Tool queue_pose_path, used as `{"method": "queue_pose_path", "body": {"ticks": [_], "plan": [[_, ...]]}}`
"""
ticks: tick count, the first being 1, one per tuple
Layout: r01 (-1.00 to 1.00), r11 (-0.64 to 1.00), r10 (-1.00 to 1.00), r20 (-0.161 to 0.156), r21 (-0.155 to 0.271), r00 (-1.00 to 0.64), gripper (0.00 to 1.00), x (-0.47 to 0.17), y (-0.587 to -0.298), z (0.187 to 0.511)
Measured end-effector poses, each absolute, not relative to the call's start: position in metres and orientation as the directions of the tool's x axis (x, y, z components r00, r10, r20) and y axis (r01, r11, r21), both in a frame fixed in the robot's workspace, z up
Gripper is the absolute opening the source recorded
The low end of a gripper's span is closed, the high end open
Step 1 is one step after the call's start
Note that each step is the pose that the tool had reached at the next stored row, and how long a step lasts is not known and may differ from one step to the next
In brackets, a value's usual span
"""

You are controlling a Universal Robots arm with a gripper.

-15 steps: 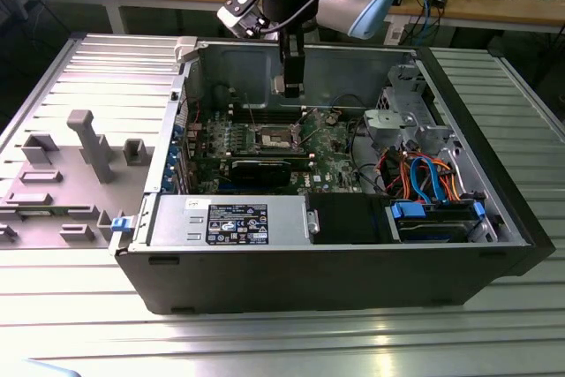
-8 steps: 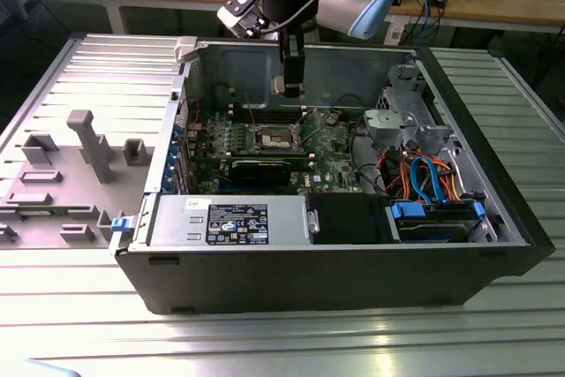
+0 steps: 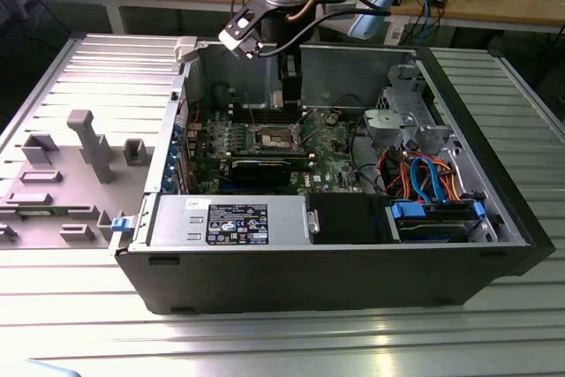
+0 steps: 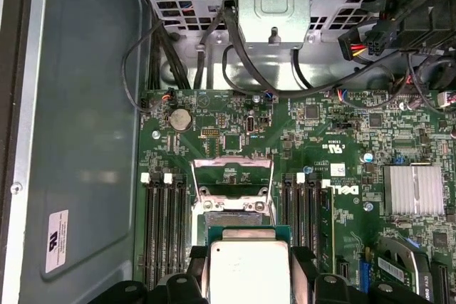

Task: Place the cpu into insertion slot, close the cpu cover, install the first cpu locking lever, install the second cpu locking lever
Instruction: 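Place the cpu into insertion slot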

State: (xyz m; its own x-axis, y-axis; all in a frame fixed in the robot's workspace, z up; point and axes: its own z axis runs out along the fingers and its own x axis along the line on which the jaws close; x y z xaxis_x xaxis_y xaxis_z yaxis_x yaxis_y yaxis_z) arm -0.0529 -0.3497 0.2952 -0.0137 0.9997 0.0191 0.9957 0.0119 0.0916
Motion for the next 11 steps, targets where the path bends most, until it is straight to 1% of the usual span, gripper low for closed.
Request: {"method": "queue_pose_path", "body": {"ticks": [11], "plan": [[0.996,0.012,1.000,0.019,0.092,-0.014,0.55,-0.0529,-0.3496,0.2940]]}}
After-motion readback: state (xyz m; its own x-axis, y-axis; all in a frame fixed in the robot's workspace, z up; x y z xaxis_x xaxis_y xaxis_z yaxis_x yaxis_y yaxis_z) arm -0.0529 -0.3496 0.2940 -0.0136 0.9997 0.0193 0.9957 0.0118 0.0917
